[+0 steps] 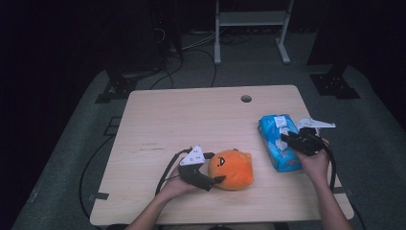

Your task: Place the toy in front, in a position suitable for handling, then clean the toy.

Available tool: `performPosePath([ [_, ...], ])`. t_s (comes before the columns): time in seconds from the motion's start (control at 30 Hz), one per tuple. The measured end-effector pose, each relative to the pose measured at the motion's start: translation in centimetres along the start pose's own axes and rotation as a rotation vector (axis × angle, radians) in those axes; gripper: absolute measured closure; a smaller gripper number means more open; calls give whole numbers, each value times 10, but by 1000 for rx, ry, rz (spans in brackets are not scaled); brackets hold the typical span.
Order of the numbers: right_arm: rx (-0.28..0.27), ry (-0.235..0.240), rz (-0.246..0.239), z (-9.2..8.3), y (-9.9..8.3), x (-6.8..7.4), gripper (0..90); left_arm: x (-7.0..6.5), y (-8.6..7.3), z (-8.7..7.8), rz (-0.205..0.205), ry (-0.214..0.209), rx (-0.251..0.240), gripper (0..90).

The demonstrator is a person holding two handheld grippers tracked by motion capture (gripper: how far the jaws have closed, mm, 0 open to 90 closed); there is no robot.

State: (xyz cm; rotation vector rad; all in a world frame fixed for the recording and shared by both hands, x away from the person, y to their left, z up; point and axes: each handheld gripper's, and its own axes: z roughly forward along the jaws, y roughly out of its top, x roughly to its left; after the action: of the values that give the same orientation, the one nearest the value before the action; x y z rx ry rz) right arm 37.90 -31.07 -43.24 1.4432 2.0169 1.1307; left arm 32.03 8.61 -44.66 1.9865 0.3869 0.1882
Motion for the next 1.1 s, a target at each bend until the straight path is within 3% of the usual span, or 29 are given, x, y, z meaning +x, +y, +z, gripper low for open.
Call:
performPosePath([
  [0.03, 4, -5, 7, -1, 0, -2, 770, -1, -1, 1, -5, 5, -3, 99],
  [0.17, 3, 0, 13, -10, 3, -4, 842, -2, 0, 2, 7, 7, 3, 99],
  [0.33, -60, 24, -23, -34, 12, 5, 845, -1, -1, 2, 8, 10, 3, 99],
  [0.37, -99, 57, -38, -48, 16, 11, 843, -1, -1, 2, 10, 11, 6, 101],
  [0.47, -107, 79, -67, -58, 18, 19, 841, -1, -1, 2, 12, 14, 10, 100],
  [0.57, -113, 123, -154, -80, 16, 42, 839, -1, -2, 2, 11, 17, 9, 101],
  [0.6, -113, 123, -154, -80, 16, 42, 839, -1, -2, 2, 11, 17, 9, 101],
  [0.73, -117, 161, -222, -99, 10, 65, 833, -1, -1, 3, 8, 22, 6, 100],
  [0.77, -120, 176, -232, -103, 8, 69, 833, -1, -1, 3, 9, 23, 5, 100],
  [0.8, -121, 221, -257, -111, 3, 78, 832, -2, -1, 3, 10, 25, 5, 101],
  [0.87, -113, 234, -269, -113, 1, 82, 832, -2, -1, 3, 12, 28, 12, 100],
  [0.9, -98, 274, -285, -115, -3, 90, 832, -3, 0, 3, 17, 32, 16, 101],
  [0.93, -98, 274, -285, -115, -3, 90, 832, -3, 0, 3, 17, 32, 16, 101],
  [0.97, -72, 324, -311, -116, -6, 101, 831, -3, 0, 4, 15, 33, 15, 102],
  [1.07, -46, 357, -339, -116, -6, 110, 831, -4, 1, 4, 17, 38, 14, 102],
  [1.1, -12, 400, -364, -114, -5, 121, 829, -4, 0, 5, 17, 37, 13, 101],
])
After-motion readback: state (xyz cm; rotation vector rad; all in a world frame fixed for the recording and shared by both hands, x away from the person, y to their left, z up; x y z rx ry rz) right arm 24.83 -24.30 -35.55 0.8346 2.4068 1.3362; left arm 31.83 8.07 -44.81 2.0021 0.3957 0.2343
